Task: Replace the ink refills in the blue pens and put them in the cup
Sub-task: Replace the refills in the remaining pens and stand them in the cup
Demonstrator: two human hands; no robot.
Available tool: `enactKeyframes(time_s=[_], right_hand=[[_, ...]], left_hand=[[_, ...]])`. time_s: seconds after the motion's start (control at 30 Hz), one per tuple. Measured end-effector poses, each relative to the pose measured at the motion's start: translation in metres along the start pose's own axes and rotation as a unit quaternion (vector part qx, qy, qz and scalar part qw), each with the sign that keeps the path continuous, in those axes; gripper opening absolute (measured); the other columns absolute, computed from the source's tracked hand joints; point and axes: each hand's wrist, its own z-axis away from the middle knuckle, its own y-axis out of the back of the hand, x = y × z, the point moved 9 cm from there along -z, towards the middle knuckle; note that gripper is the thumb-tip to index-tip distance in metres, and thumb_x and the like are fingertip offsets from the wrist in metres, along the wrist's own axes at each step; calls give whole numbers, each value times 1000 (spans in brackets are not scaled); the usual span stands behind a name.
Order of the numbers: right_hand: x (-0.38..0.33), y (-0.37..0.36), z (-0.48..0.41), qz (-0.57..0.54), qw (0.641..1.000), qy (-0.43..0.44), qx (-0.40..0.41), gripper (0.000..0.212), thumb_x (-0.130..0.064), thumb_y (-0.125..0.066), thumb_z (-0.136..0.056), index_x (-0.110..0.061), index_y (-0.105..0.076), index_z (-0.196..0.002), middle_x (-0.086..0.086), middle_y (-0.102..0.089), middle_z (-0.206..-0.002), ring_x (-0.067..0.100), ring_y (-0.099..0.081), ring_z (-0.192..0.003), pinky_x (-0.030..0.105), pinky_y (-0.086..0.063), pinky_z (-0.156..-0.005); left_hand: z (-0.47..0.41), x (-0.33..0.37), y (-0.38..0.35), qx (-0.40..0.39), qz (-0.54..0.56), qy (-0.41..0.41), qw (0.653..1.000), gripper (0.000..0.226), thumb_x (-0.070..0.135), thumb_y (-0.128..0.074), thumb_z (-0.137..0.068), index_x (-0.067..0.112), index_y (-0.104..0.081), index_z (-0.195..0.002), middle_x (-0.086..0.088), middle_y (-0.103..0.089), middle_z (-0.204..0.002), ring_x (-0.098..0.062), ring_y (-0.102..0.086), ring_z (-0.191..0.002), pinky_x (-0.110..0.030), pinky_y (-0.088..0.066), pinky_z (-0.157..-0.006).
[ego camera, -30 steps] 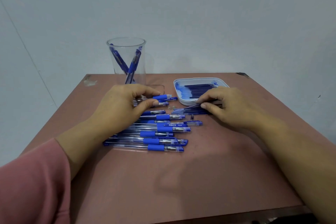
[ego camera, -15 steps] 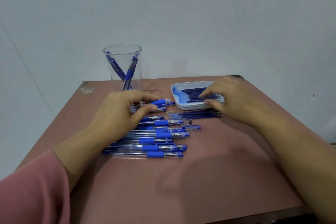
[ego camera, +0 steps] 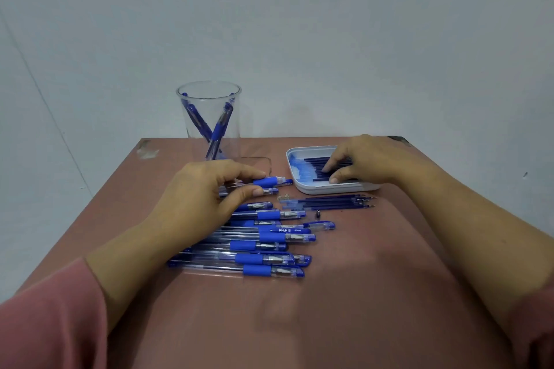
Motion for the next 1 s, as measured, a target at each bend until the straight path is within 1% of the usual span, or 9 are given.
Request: enactKeyframes(time_s=[0.07, 0.27, 0.47, 0.6, 0.67, 0.8, 0.87, 0.93, 1.0], right_hand=[[-1, 0, -1, -6, 1000, 5, 5, 27, -31, -70, -87, -29, -70, -113, -11, -63, -112, -4, -47, -76, -9, -27, -59], [-1, -1, -3, -1, 1000, 11, 17, 14, -29, -67, -88, -29, -72, -102, -14, -64, -94, -11, -49, -69, -6, -30, -54], [2, -4, -10, -12, 999, 19, 38, 8, -24, -66, -87, -26, -72, -92, -10, -70, -91, -4, -58, -74, 5, -38, -54], [-1, 5, -4, -39, 997, 26, 68, 5, -22, -64, -90, -22, -68, -93, -13, -63, -86, -6, -54, -73, -1, -35, -55], [-7, 14, 2, -81, 992, 40, 89, 6, -21, -65, -90, -26, -67, -93, -13, -64, -86, -1, -57, -76, 1, -37, -61], [-27, 33, 23, -165, 975, 97, 114, 14, -22, -68, -88, -33, -69, -95, -10, -64, -78, 9, -57, -76, 21, -46, -71], [-36, 37, 36, -190, 970, 114, 97, 15, -26, -68, -87, -37, -70, -97, -6, -62, -77, 14, -57, -76, 25, -47, -73], [-40, 36, 49, -196, 969, 120, 93, 16, -30, -68, -86, -44, -69, -95, -9, -62, -78, 11, -58, -75, 25, -48, -72], [-43, 33, 59, -209, 963, 122, 119, 19, -28, -68, -85, -46, -68, -93, -12, -64, -79, 7, -59, -76, 16, -47, -70]], left_hand=[[0, -1, -1, -1, -2, 0, 1000, 33, 53, -59, -79, 39, -70, -106, 32, -60, -84, 9, -58, -79, -8, -39, -65], [0, -2, -3, -6, 7, 0, 1000, 33, 53, -59, -79, 39, -70, -106, 26, -67, -88, 4, -61, -80, -8, -42, -68], [0, -2, -3, -4, 11, 0, 1000, 32, 53, -59, -79, 40, -69, -107, 27, -66, -90, 4, -62, -82, -11, -45, -69], [-1, -2, -2, -2, 10, 1, 1000, 33, 54, -59, -79, 39, -70, -106, 27, -66, -89, 7, -59, -79, -9, -42, -67], [-1, -1, -2, -3, 12, -1, 1000, 34, 54, -58, -79, 39, -70, -107, 27, -66, -90, 7, -60, -79, -10, -43, -67], [-1, -2, 0, 1, 17, 0, 1000, 36, 55, -58, -78, 39, -69, -108, 27, -65, -89, 4, -61, -80, -10, -43, -67], [-1, -3, 0, 7, 20, 5, 1000, 34, 52, -61, -78, 37, -71, -107, 26, -67, -89, 6, -60, -79, -7, -42, -67], [-1, -4, 1, 13, 23, 11, 1000, 30, 49, -63, -78, 38, -71, -105, 30, -65, -86, 7, -60, -81, -4, -42, -68], [-1, -5, 2, 15, 28, 21, 999, 26, 49, -63, -77, 46, -68, -102, 35, -62, -80, 5, -61, -83, -5, -42, -68]])
